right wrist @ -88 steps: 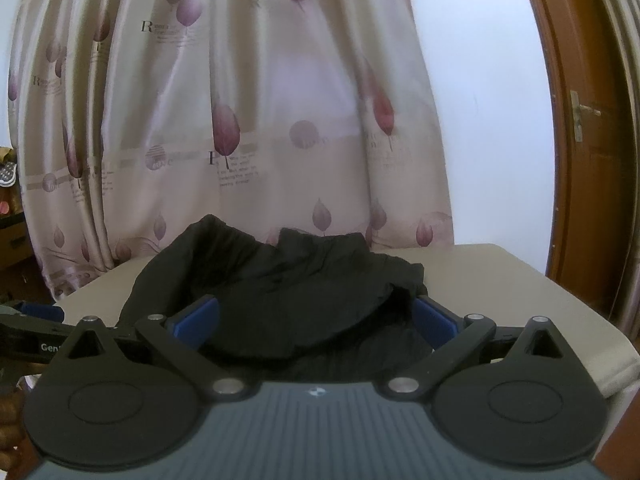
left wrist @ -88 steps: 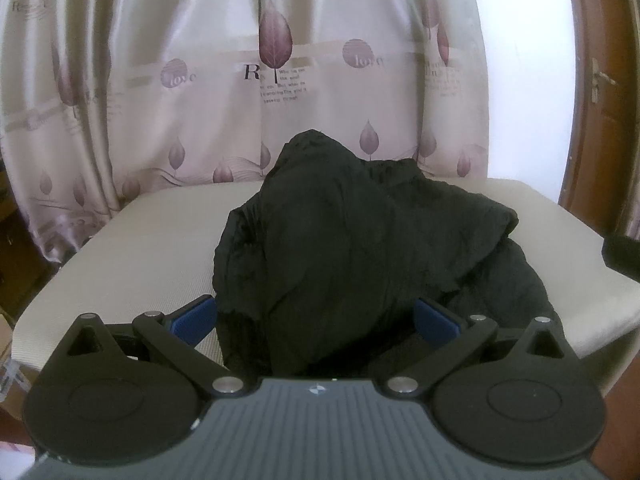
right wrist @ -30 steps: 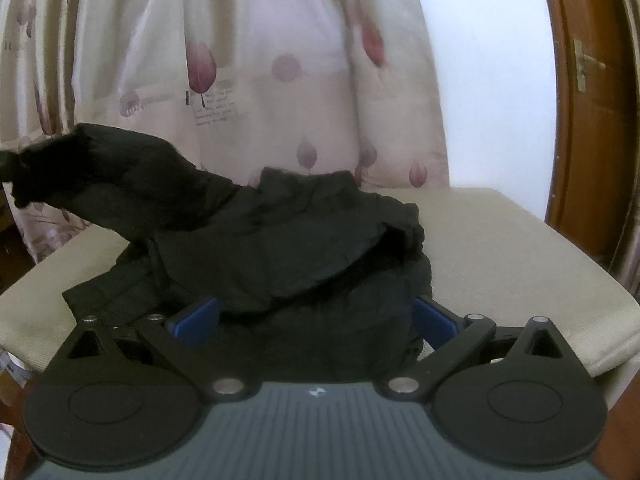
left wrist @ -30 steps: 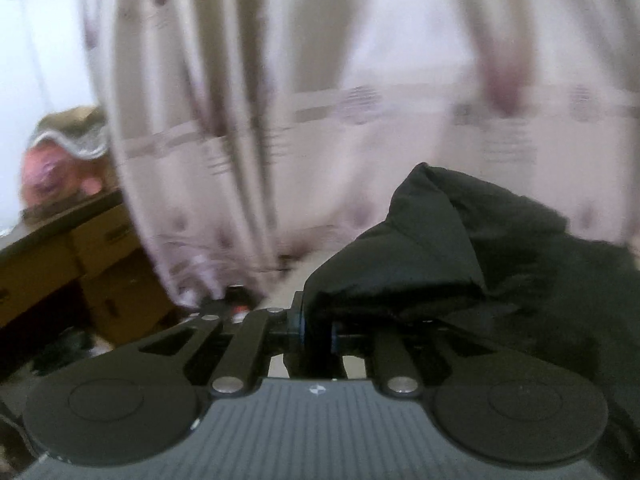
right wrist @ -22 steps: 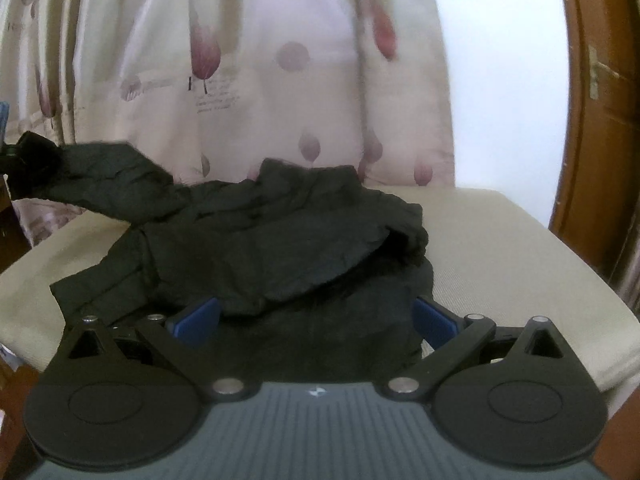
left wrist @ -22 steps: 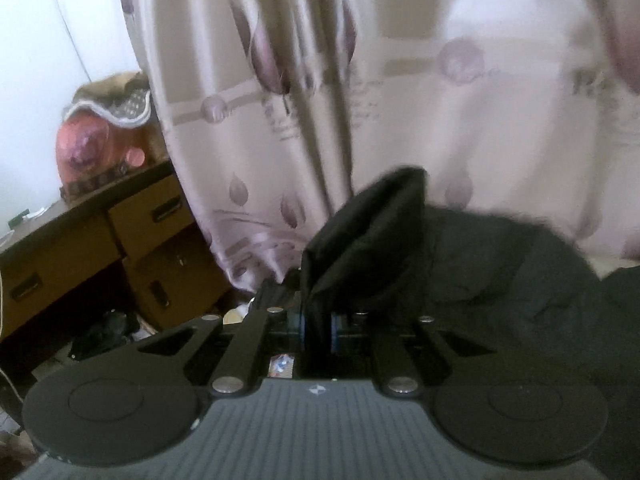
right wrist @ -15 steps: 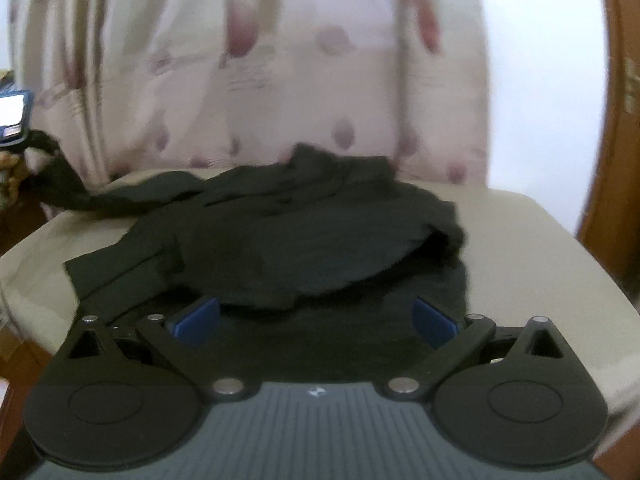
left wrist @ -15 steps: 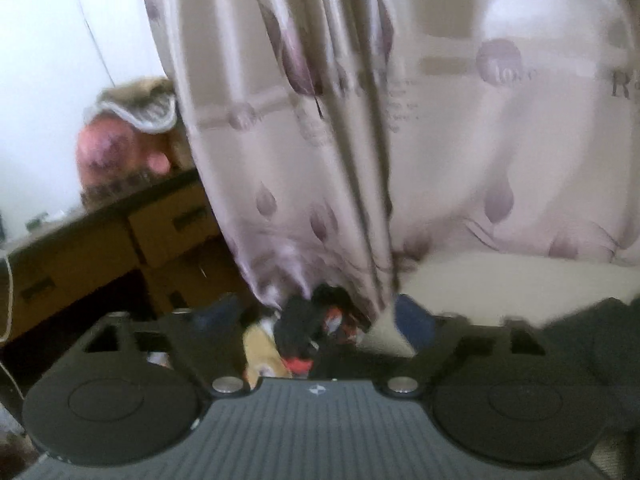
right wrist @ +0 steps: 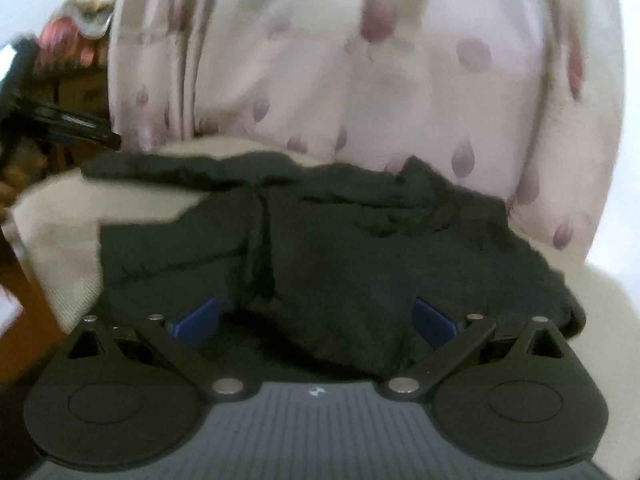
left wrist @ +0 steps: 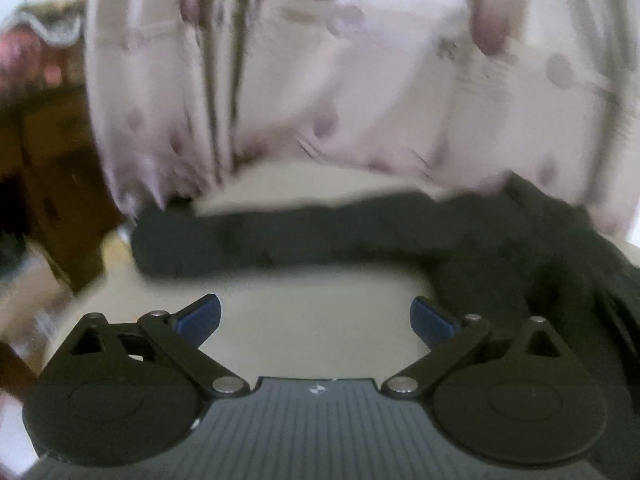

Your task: Fold large clothes

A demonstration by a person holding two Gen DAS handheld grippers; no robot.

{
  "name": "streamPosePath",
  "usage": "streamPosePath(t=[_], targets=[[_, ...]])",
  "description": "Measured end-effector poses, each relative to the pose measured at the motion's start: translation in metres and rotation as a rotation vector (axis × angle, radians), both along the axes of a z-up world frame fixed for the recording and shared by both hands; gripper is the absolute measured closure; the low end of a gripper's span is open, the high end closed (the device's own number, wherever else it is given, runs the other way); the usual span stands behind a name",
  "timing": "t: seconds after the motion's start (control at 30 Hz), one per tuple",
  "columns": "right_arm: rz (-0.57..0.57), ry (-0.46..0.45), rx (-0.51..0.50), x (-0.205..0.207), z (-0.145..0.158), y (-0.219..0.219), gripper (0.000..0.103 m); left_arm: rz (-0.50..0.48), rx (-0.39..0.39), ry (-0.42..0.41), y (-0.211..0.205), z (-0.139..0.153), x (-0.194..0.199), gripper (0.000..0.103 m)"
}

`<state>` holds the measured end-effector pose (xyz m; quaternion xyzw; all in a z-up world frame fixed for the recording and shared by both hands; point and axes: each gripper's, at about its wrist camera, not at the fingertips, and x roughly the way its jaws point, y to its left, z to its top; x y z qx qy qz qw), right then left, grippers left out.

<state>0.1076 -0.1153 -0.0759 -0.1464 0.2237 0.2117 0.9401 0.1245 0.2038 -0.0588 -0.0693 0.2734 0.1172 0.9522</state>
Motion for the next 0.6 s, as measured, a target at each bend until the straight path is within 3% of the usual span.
streamPosePath(t=[0.07, 0.13, 0.2, 0.3, 0.47, 0.6], targets=[[0.018, -0.041, -0.089, 0.004, -0.009, 0.008, 0.003, -0.031, -0.042, 0.039, -0.012, -0.013, -0.015, 0.003], [0.040, -0.052, -0.175, 0.011, -0.019, 0.013, 0.017, -0.046, -0.051, 0.069, -0.021, -0.023, -0.026, 0.003], [0.068, -0.023, -0.219, 0.018, -0.026, 0.015, 0.058, -0.065, -0.042, 0.093, -0.030, -0.028, -0.034, 0.003], [0.064, -0.007, -0.259, 0.031, -0.029, 0.007, 0.091, -0.084, -0.007, 0.099, -0.037, -0.025, -0.043, 0.003], [-0.118, -0.117, -0.169, 0.064, 0.030, -0.065, 0.093, -0.084, 0.040, 0.055, -0.040, -0.006, -0.050, 0.000], [-0.408, -0.188, -0.072, 0.098, 0.092, -0.183, 0.095, -0.072, 0.052, 0.049, -0.043, 0.000, -0.050, 0.000]])
